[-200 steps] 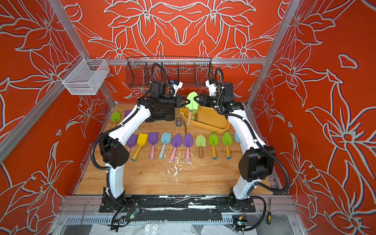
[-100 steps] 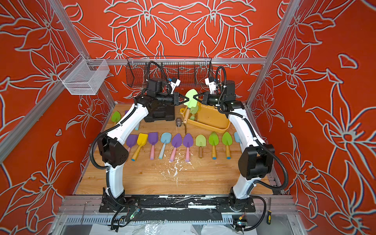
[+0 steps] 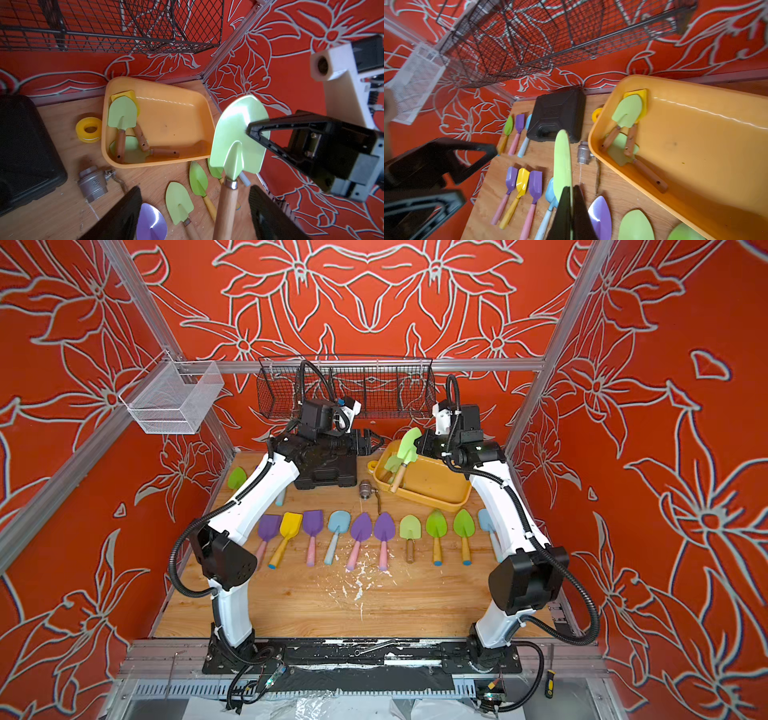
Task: Take the shovel out of the storage box
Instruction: Place the shovel at the center of the board.
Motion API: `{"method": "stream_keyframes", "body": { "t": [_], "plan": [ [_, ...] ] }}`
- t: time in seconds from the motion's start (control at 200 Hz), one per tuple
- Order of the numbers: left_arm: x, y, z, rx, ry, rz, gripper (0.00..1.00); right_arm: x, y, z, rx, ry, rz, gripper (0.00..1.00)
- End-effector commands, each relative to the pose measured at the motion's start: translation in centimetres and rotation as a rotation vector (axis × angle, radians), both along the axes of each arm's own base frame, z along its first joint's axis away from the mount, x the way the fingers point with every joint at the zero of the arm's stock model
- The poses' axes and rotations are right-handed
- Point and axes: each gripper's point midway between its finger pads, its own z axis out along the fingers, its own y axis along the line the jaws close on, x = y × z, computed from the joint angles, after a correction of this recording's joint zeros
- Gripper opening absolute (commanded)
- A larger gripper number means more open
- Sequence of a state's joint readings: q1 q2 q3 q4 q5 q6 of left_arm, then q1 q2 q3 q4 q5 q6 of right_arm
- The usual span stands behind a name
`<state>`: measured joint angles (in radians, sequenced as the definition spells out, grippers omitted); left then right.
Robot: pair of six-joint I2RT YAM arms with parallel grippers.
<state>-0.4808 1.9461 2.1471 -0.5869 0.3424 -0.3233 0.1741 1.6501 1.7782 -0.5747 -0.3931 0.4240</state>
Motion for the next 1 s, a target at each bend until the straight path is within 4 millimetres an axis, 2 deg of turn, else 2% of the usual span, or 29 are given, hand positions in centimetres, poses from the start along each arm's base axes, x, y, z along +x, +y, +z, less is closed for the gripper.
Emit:
{"method": "stream_keyframes", "body": {
  "t": [0.0,0.195,0.32,0.455,0.555,0.655,0.766,0.911,0.996],
  "plan": [
    [-3.3,-0.6,-1.2,0.16,-0.011,0.02,0.82,-0.5,-2.1,0.5,-0.041,-0.006,-0.123,0.0],
    [-6.1,-2.8,-4.9,0.256,0.072,-0.035,0.81,-0.5,-1.4,-0.5,-0.021,0.036,-0.117,0.0],
    [-7.2,-3.8,-6.5,0.305,0.092,-0.067,0.8,-0.4,-1.3,-0.9,-0.015,0.051,-0.114,0.0],
    [-7.0,-4.1,-7.5,0.32,0.116,-0.058,0.78,-0.5,-0.9,-1.1,-0.008,0.062,-0.102,0.0],
    [-7.0,-4.8,-7.6,0.307,0.116,-0.075,0.76,-0.5,-0.9,-1.3,-0.01,0.068,-0.1,0.0],
    [-7.0,-5.7,-8.4,0.314,0.123,-0.089,0.76,-0.5,-0.7,-1.4,-0.002,0.075,-0.096,0.0],
    [-6.3,-6.0,-9.4,0.339,0.134,-0.068,0.75,-0.5,-0.6,-1.4,0.006,0.079,-0.095,0.0],
    [-5.4,-6.6,-9.5,0.331,0.122,-0.056,0.72,-0.7,-0.4,-1.6,0.015,0.089,-0.093,0.0],
    [-4.9,-7.0,-9.7,0.335,0.114,-0.055,0.67,-0.7,-0.3,-1.6,0.018,0.093,-0.091,0.0]
  ]
}}
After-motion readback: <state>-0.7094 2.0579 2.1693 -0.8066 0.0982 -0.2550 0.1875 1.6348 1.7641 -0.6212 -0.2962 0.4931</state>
